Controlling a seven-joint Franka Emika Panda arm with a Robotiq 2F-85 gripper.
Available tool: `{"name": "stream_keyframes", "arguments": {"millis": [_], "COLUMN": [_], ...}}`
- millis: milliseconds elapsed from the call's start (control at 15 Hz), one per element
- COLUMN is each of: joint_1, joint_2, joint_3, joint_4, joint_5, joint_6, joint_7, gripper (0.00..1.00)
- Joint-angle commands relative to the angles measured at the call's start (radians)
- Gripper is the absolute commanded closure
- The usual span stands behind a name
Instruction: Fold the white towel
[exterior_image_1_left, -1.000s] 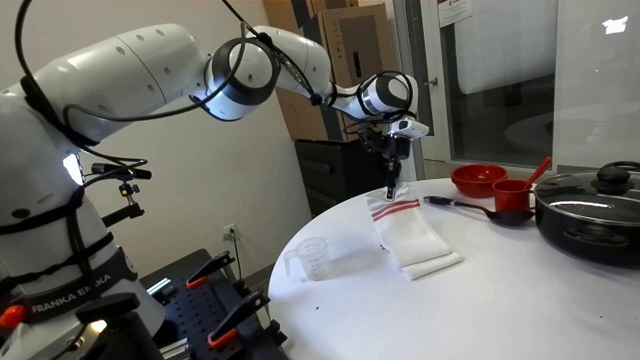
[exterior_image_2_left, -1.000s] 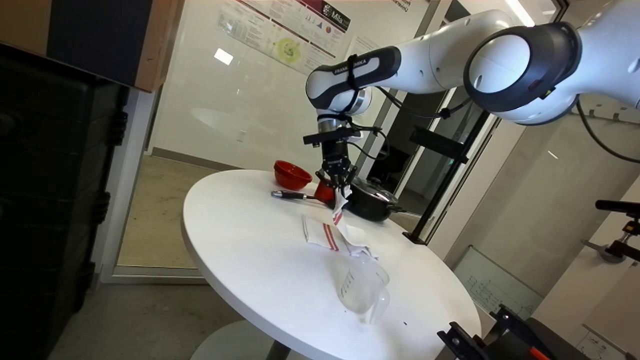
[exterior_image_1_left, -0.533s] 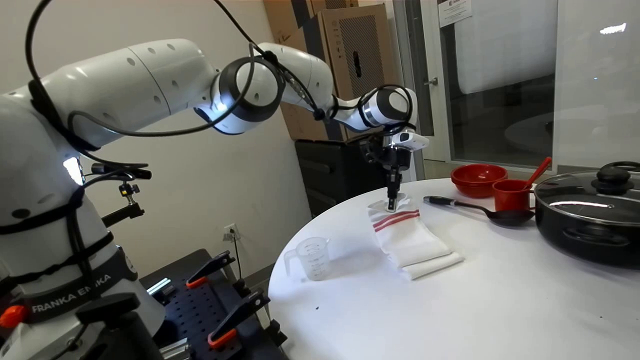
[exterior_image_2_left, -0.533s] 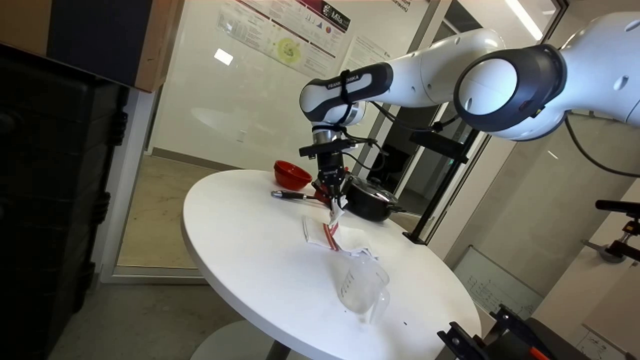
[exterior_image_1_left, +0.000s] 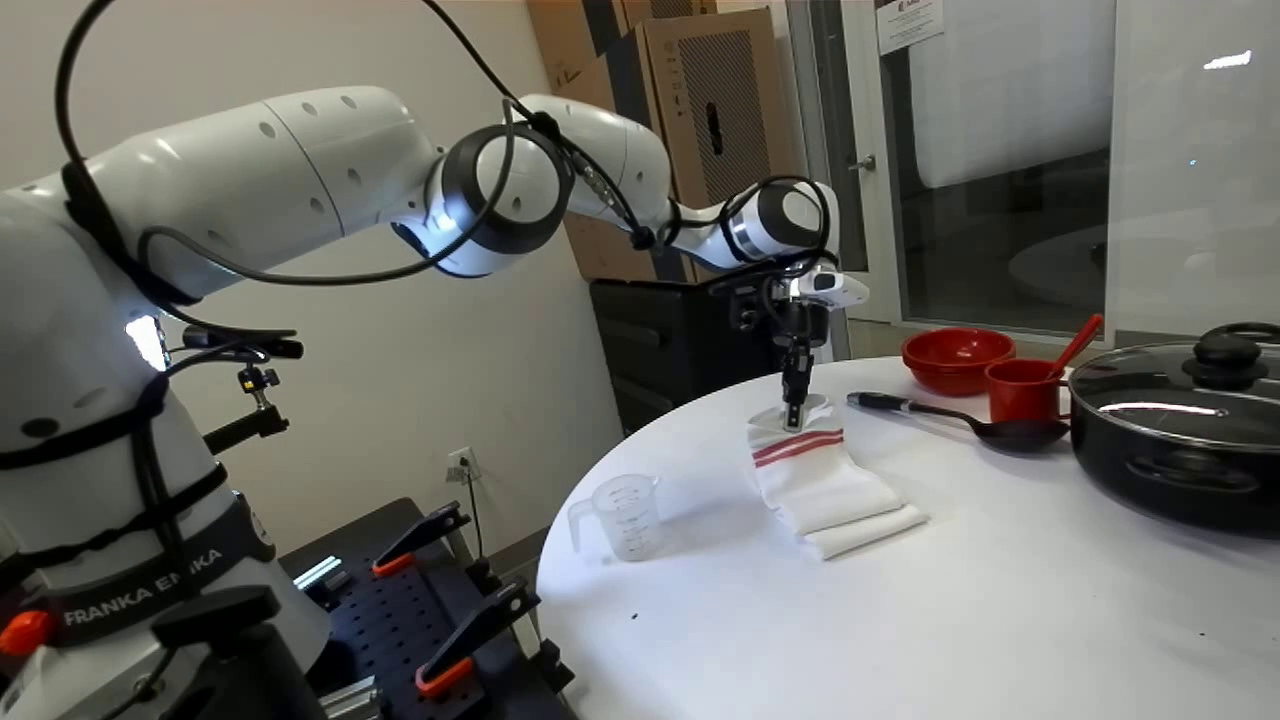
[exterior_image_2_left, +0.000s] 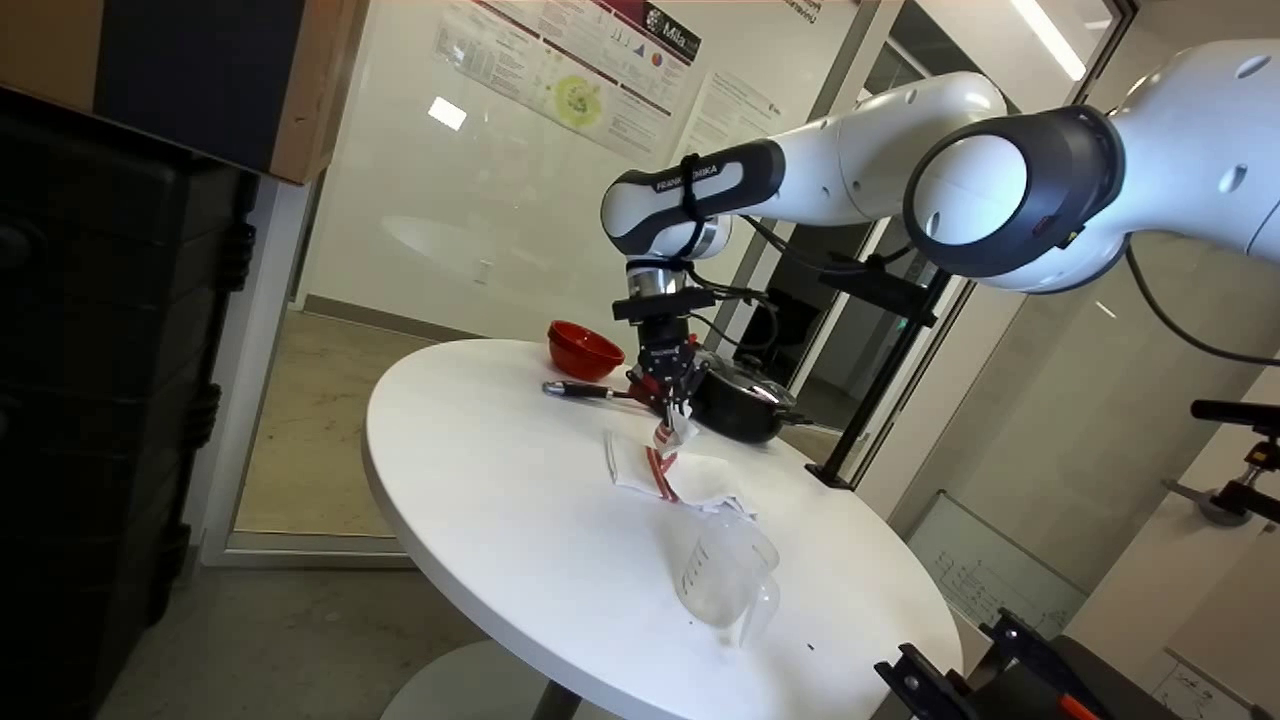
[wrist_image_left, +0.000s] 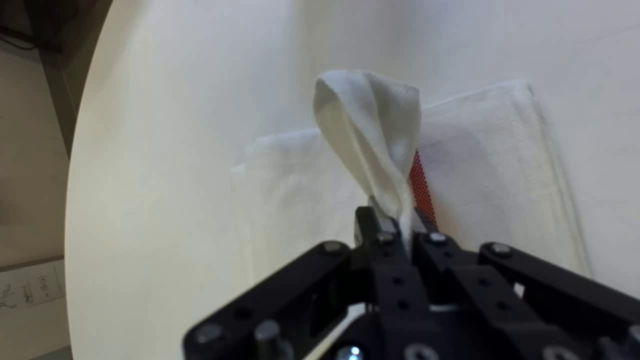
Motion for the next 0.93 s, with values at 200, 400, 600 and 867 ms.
{"name": "stream_keyframes", "arguments": {"millis": [200, 400, 600, 867], "joint_1": [-0.061, -0.092, -0.116, -0.139], "joint_2": [-0.008, -0.015, -0.018, -0.018], "joint_3": [0.0, -0.005, -0.009, -0.009], "joint_4": [-0.01, -0.026, -0.04, -0.068], "joint_5": [-0.012, -0.015, -0.016, -0.012], "joint_6": [-0.002, -0.013, -0.018, -0.024], "joint_7": [-0.214, -0.287, -0.345, -0.406], "gripper": [0.99, 0.99, 0.99, 0.99]}}
